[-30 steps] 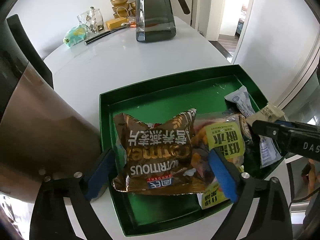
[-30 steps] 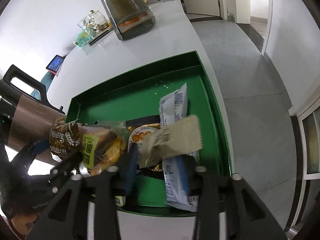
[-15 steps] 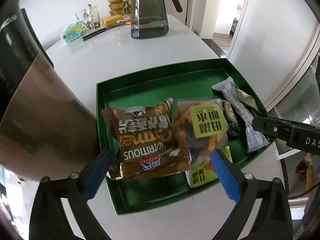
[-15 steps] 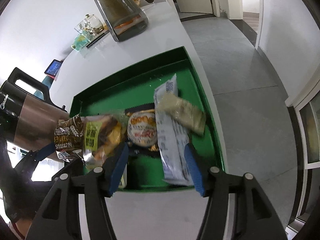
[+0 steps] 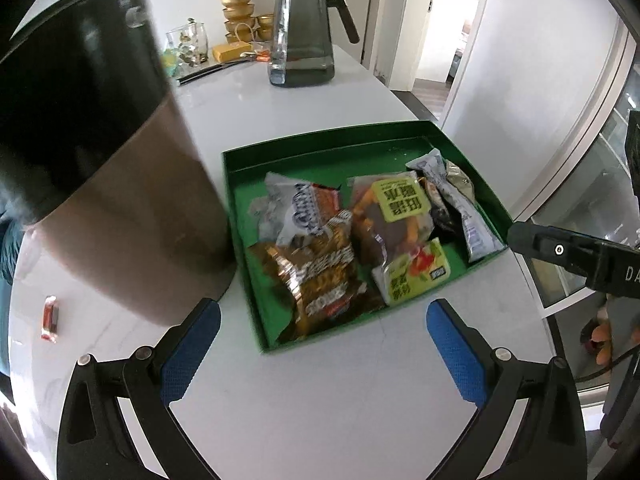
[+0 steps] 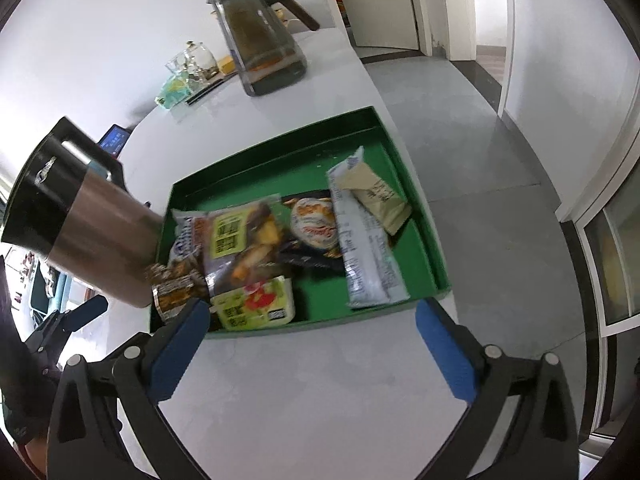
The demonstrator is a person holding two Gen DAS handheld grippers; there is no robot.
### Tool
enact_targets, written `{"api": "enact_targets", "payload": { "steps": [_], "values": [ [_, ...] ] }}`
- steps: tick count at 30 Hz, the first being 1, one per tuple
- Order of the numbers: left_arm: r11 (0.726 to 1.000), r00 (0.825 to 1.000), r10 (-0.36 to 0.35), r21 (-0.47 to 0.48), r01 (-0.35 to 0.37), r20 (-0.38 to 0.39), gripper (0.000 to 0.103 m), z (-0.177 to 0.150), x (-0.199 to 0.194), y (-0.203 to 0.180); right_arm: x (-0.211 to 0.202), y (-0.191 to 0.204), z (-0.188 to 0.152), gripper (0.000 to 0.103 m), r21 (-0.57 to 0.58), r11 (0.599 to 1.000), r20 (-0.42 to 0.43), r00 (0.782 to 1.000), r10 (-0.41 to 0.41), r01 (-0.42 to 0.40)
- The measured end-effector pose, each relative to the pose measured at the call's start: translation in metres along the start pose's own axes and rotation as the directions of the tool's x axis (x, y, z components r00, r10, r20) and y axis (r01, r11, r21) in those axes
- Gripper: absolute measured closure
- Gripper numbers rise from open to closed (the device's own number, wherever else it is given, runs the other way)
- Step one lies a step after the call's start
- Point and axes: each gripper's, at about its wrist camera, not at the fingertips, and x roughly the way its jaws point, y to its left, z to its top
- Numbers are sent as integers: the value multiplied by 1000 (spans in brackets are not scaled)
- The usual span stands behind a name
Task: Organize snacks
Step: 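Withdraw the left tool from the tray toward the red candy on the table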
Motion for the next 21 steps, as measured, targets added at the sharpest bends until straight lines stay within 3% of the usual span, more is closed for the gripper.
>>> {"api": "enact_targets", "payload": {
  "steps": [12,21],
  "values": [
    [999,999,13,-42,-11,40,2,-28,-35,63,1,57,-24,0,-39,999,1,1000,-7,7],
    [993,998,54,-104,-51,23,2,-54,-48,152,2,132,-48,0,-75,997,36,999,-21,24]
  ]
}}
